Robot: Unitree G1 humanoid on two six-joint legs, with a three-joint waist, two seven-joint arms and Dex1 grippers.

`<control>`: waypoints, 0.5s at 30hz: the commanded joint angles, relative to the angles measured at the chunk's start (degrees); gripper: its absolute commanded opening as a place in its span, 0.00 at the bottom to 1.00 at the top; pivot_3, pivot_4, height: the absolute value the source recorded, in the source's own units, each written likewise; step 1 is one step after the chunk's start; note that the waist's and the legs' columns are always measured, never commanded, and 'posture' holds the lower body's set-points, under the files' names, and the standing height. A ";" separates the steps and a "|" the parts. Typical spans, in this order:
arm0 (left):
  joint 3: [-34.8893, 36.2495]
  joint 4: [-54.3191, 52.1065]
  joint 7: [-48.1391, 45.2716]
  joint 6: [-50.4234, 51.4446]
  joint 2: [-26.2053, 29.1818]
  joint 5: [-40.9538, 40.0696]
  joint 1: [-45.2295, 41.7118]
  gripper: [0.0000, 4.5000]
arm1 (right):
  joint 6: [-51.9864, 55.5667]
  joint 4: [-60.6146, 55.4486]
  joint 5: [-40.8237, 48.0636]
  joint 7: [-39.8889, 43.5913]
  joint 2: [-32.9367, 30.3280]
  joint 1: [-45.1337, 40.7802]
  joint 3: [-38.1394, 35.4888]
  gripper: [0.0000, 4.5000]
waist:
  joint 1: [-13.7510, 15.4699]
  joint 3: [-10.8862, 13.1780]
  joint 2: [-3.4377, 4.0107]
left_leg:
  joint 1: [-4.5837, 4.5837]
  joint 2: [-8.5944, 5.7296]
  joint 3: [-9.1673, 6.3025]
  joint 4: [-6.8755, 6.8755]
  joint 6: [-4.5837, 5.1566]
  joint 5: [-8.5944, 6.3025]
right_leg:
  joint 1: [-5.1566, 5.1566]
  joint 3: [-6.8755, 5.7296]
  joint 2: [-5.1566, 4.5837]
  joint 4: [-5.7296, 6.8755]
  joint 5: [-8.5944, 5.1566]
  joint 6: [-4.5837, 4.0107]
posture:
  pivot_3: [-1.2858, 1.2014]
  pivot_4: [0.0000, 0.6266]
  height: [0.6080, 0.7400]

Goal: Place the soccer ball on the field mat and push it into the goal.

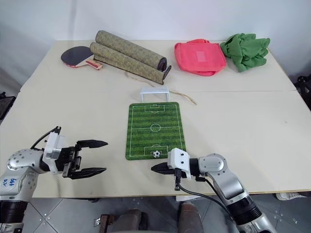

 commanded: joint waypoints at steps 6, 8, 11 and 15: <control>0.91 -2.09 0.57 0.69 0.59 -0.58 -0.07 1.00 | -5.55 13.42 -0.08 0.11 3.36 -11.85 -2.38 0.00 | -0.19 0.00 0.00 | 0.01 0.01 0.00 0.00 0.00 0.00 | 0.00 0.00 0.00 0.02 0.00 0.00 | 0.52 0.24 1.00; 0.92 -2.39 0.86 0.86 0.50 -0.60 -0.06 1.00 | -6.49 17.40 -0.52 -1.02 4.52 -15.05 -3.15 0.00 | -0.22 0.00 0.00 | 0.02 0.01 0.00 0.00 0.00 0.00 | 0.00 0.00 0.00 0.03 0.00 0.00 | 0.52 0.24 1.00; 1.12 -3.25 1.51 1.42 0.42 -0.90 0.48 1.00 | -5.02 22.78 0.01 -4.79 7.09 -21.38 -5.69 0.00 | -0.31 0.01 0.01 | 0.01 0.02 -0.02 0.00 0.00 0.00 | -0.01 -0.01 0.00 0.03 0.00 0.00 | 0.52 0.24 1.00; 1.55 -4.52 2.43 2.05 0.22 -1.27 1.90 1.00 | -2.51 21.17 0.64 -6.15 9.22 -22.66 -5.96 0.00 | -0.31 0.00 0.01 | -0.01 0.03 -0.11 -0.02 -0.01 0.00 | -0.01 -0.06 0.00 0.03 0.00 -0.01 | 0.52 0.24 1.00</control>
